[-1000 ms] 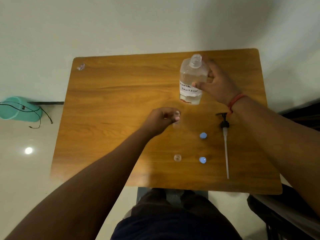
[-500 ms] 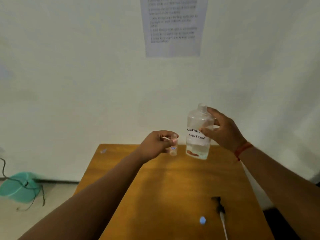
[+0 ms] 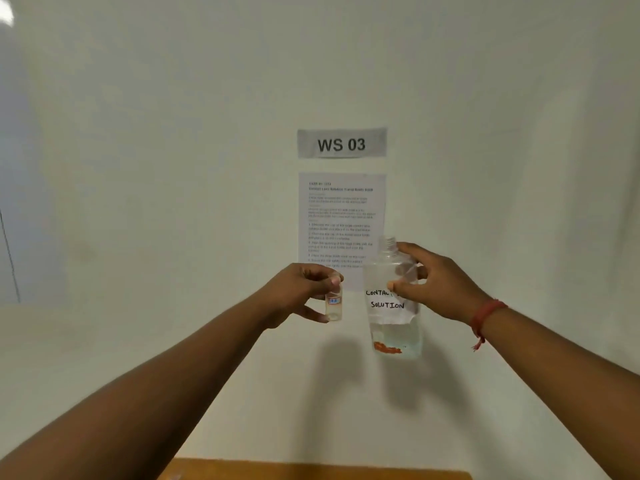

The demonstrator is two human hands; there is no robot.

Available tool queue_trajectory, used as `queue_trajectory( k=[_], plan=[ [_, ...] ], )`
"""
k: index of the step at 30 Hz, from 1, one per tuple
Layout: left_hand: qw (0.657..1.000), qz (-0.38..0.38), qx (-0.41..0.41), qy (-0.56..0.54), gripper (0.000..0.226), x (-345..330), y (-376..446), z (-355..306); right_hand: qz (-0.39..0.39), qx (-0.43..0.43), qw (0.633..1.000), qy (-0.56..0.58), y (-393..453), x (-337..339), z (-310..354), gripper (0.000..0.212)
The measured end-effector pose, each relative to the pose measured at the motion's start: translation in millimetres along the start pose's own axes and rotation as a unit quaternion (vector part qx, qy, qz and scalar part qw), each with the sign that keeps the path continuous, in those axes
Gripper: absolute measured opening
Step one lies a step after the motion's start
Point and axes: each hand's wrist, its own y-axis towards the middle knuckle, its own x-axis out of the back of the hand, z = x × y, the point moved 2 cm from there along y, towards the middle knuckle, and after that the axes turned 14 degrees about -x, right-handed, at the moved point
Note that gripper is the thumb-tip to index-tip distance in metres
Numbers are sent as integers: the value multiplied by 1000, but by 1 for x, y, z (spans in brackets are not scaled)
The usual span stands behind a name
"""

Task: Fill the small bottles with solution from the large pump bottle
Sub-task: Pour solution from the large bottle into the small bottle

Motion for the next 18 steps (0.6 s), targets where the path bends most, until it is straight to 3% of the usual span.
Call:
queue_trajectory(
  k=[9,18],
  plan=[
    [998,15,-61,31,25,24,28,-80,-41,42,997,-57,36,53,69,68],
    [998,17,-61,29,23,29,40,-94,-47,82,976,-194,45,63,92,72]
  ],
)
